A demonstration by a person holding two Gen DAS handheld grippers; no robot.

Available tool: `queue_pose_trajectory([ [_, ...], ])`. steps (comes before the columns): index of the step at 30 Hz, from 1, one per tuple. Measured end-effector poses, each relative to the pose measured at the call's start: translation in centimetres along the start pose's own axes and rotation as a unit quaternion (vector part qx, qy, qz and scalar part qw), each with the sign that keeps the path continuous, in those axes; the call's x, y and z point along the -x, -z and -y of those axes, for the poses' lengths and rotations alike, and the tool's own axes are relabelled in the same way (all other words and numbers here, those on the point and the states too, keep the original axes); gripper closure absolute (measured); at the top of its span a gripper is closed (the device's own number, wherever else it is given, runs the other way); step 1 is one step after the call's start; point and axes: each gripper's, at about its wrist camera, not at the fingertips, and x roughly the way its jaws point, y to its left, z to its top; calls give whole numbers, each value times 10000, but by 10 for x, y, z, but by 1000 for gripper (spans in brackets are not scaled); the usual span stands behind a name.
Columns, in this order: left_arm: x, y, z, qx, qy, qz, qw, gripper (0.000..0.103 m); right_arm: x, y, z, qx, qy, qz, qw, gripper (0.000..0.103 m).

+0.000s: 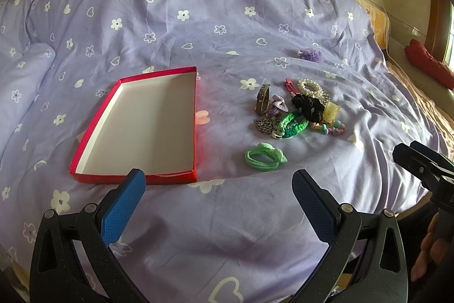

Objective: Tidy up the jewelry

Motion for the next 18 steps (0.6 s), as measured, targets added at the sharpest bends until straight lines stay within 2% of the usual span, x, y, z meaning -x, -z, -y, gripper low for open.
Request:
queue_pose_trajectory([
  [18,0,1,0,-7,7,-7,10000,0,2,0,-1,10,3,18,10000,5],
])
